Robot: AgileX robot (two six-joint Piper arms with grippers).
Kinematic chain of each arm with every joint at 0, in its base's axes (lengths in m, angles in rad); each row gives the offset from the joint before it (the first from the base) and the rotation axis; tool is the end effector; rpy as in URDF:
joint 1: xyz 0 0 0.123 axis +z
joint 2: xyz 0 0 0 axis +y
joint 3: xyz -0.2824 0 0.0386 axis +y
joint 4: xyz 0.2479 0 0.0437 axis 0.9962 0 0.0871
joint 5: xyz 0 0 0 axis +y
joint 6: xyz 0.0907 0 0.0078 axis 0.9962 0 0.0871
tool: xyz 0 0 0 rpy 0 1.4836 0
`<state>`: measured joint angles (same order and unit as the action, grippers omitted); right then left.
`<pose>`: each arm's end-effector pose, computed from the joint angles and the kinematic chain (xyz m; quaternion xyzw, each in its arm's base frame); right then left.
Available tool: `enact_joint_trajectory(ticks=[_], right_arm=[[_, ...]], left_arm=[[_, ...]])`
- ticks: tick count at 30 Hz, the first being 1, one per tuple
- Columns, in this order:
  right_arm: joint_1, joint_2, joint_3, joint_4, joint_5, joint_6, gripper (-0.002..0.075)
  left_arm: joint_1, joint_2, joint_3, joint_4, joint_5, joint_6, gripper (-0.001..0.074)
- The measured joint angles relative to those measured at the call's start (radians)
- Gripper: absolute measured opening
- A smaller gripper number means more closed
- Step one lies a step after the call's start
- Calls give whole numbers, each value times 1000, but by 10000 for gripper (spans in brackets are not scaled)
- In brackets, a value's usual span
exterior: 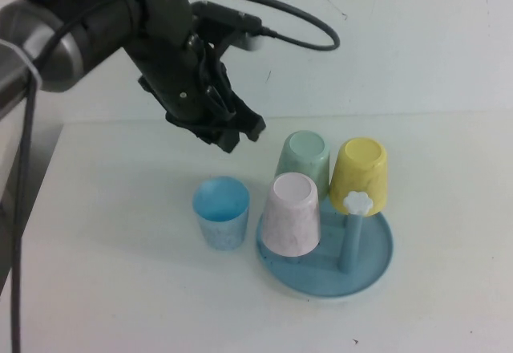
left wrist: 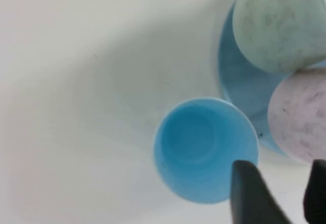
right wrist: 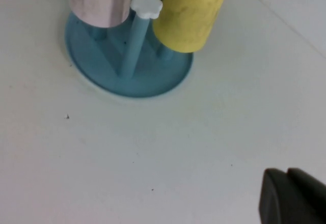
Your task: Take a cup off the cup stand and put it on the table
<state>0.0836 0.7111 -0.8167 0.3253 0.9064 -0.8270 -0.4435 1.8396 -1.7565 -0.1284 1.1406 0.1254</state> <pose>0.1188 0.0330 0.3502 -0.3607 0.8227 -0.0023 0.4393 0.3577 -0.1817 0.3260 0.2605 0.9392 -0.0960 0.2024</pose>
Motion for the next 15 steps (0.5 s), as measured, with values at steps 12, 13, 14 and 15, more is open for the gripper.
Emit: enact_joint_trajectory(ticks=[12,13,14,15], right_arm=[[0,-313,401,83,-212,-44,-1],[0,-324,414,88,-214,-46,-1],[0,-328,420,90,-215,-46,-1],[0,-333,424,92,-215,-46,-1]], left_arm=[[0,-401,105,74,-350,-24,4],[0,-449,150,76,-400,-24,3],[0,-497,202,78,-447,-26,3],[0,-546,248,78,-483,-26,2]])
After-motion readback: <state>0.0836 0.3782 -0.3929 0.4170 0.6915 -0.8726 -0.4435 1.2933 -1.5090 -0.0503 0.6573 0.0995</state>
